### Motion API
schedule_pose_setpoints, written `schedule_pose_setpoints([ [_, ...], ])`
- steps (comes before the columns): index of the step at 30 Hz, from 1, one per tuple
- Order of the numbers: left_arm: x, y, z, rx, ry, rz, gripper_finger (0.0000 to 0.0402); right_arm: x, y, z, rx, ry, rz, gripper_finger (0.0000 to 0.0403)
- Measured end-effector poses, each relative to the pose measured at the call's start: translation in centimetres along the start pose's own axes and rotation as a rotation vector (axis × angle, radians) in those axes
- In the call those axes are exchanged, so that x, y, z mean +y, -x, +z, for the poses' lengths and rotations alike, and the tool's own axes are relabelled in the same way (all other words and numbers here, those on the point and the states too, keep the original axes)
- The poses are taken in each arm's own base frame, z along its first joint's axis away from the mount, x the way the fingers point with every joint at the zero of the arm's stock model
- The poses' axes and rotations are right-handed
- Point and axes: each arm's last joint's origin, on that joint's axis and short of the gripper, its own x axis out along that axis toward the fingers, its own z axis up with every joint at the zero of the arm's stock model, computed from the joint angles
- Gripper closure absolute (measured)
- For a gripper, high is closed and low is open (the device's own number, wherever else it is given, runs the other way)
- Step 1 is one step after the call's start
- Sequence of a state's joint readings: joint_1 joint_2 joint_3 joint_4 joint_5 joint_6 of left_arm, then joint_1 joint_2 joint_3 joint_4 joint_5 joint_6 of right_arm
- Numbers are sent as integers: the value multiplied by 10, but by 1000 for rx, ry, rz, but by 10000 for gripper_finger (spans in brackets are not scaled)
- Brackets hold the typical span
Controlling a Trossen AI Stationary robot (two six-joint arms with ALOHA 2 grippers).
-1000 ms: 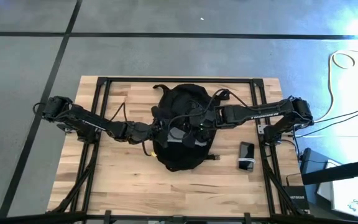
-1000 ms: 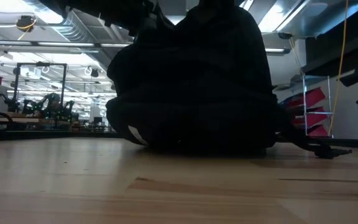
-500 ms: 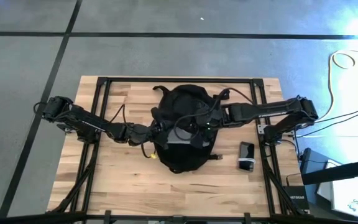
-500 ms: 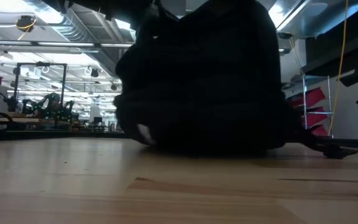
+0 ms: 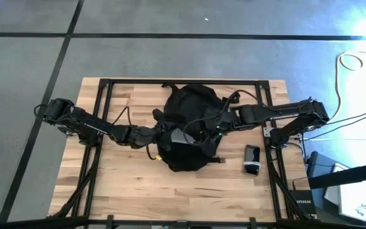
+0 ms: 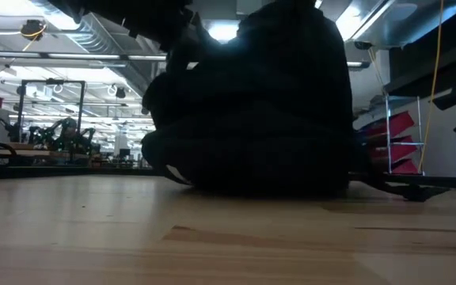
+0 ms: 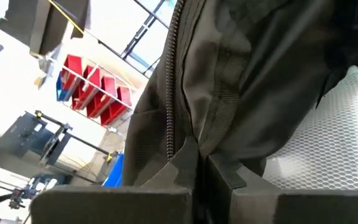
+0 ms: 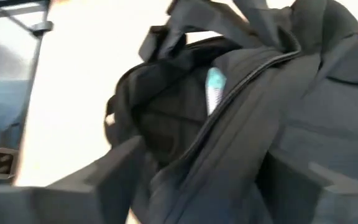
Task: Unpack backpack
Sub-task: Put the black cellphone into the black backpack
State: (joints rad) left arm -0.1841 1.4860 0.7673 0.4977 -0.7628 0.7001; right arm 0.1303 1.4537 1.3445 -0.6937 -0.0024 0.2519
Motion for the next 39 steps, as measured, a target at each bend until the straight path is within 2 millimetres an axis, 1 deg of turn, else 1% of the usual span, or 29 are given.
schedule_pose_setpoints([
  [2, -1, 0, -1, 11, 27, -9, 400, 2, 11, -3, 10, 2, 20, 93],
  [5, -1, 0, -2, 12, 60, -13, 400, 1, 28, -4, 37, 1, 1, 67],
  [9, -1, 0, 0, -1, 94, -10, 401, 4, 54, -10, 62, -47, -89, 65],
  [10, 0, 0, 0, -3, 96, -10, 401, 6, 58, -13, 76, -71, -105, 68],
  [12, -1, 0, 0, -7, 95, -13, 401, 17, 60, -25, 150, -132, -120, 74],
  [14, 0, -1, 0, -6, 94, -14, 401, 34, 56, -44, 268, -206, -133, 80],
  [17, 2, -2, -1, -13, 113, -13, 401, 60, 49, -81, 469, -283, -168, 88],
  [20, 1, -2, 0, -22, 148, -23, 401, 76, 51, -122, 617, -390, -328, 94],
  [23, -1, 0, 2, -47, 173, -57, 401, 83, 53, -160, 661, -484, -518, 98],
  [25, -1, 0, 2, -50, 163, -62, 401, 88, 50, -184, 658, -535, -585, 97],
  [27, -1, 0, 2, -52, 148, -62, 401, 94, 44, -206, 611, -576, -585, 94],
  [29, -1, 0, 2, -52, 154, -62, 401, 102, 34, -226, 539, -595, -505, 89],
  [31, -1, 0, 3, -56, 172, -67, 402, 111, 25, -239, 488, -597, -389, 85],
  [33, -1, 0, 3, -66, 180, -73, 402, 118, 18, -245, 421, -600, -307, 84],
  [35, 0, 0, 4, -71, 185, -72, 401, 125, 13, -247, 354, -598, -251, 86],
  [39, -1, 0, 4, -72, 223, -82, 401, 140, 3, -250, 330, -591, -153, 88],
])
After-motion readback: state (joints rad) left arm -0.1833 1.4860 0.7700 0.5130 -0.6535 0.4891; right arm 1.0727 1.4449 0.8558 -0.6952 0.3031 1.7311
